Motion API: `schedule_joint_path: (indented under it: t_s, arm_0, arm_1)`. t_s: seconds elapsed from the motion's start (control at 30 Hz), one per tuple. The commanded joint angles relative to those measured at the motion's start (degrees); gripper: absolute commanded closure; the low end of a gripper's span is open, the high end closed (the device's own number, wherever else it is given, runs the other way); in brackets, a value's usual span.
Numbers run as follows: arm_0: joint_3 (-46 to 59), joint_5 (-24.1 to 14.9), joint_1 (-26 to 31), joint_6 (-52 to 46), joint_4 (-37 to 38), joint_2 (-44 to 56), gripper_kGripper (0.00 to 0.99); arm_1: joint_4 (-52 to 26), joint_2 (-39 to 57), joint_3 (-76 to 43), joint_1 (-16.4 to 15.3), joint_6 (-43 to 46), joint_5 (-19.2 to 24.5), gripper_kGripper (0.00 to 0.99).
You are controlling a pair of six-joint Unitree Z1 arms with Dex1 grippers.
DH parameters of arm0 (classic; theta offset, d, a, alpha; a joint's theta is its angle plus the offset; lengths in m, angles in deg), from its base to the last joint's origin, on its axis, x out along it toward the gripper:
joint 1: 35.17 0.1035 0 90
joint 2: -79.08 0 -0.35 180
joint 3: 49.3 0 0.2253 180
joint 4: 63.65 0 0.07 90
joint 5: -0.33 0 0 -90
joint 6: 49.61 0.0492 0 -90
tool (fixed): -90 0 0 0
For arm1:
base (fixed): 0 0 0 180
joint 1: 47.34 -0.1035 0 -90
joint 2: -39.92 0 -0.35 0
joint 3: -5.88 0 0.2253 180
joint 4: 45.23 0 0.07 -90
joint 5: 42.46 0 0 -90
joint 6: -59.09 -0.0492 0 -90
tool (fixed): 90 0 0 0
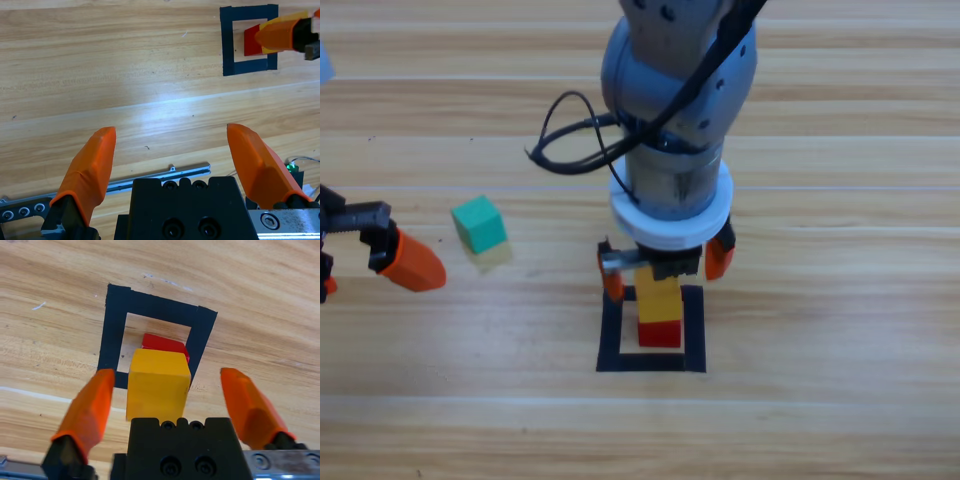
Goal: Stack the blocks in the rectangular block: red at the bottom, yellow in the middle, green on top
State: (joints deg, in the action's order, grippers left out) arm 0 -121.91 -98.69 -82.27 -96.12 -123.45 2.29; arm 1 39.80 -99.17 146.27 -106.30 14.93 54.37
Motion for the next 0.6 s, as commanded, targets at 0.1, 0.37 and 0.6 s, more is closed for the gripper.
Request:
schedule_joint_path:
  t_s: [0.1,0.37,0.6]
  arm_0:
    - [1.0,0.5,2.1,1.07,1.47,-1.52,0.047]
    - [0.12,5.42,14.85,3.71,10.17,-9.52,0.06]
    - [-15.44,4.98,19.15,-0.34,8.41,-31.75,0.059]
  arm_1:
    - [-0.06,18.86,-4.35,-6.78,-1.11,6.88,0.0]
    - [-38.12,48.56,-52.17,-3.61,3.38,1.34,0.0]
    - [-38.91,51.55,-58.14,-0.63,3.38,-0.5,0.0]
